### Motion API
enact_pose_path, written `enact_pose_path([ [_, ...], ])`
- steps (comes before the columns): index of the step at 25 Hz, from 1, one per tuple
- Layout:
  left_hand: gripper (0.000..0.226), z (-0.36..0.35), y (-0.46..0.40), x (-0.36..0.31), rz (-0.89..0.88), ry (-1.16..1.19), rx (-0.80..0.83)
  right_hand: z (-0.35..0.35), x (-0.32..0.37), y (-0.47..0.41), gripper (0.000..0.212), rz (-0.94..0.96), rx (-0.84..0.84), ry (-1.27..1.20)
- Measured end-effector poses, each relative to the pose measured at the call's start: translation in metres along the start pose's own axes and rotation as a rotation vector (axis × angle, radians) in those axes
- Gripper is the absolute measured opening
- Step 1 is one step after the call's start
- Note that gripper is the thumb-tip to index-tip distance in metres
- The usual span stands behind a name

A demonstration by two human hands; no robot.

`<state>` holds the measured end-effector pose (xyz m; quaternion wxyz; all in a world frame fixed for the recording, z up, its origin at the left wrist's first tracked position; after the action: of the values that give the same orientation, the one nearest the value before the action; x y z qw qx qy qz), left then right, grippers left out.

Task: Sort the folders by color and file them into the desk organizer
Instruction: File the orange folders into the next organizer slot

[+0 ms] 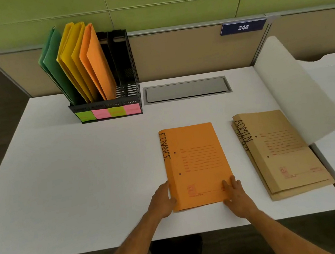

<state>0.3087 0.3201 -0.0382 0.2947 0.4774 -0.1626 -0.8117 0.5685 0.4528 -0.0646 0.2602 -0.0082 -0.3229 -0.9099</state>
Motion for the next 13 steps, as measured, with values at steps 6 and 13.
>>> enact_pose_path([
  [6,0.058,-0.003,-0.015,-0.016,0.096,0.226,-0.040,0.000,-0.006,-0.002,0.081,0.022,0.053,0.027],
  [13,0.043,0.006,-0.022,-0.013,0.222,0.515,-0.099,-0.002,-0.005,-0.001,0.079,0.012,0.058,-0.060],
])
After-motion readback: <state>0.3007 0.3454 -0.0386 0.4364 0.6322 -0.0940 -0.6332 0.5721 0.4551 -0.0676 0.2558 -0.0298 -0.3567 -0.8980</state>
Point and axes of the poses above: each hand's wrist, its own y-axis away from the middle knuckle, its own z-axis out of the back of the hand, x = y × z, the point moved 4 cm from there along -y, towards the middle knuckle, and after that the axes turned 6 degrees about y, right-handed, at the moved point
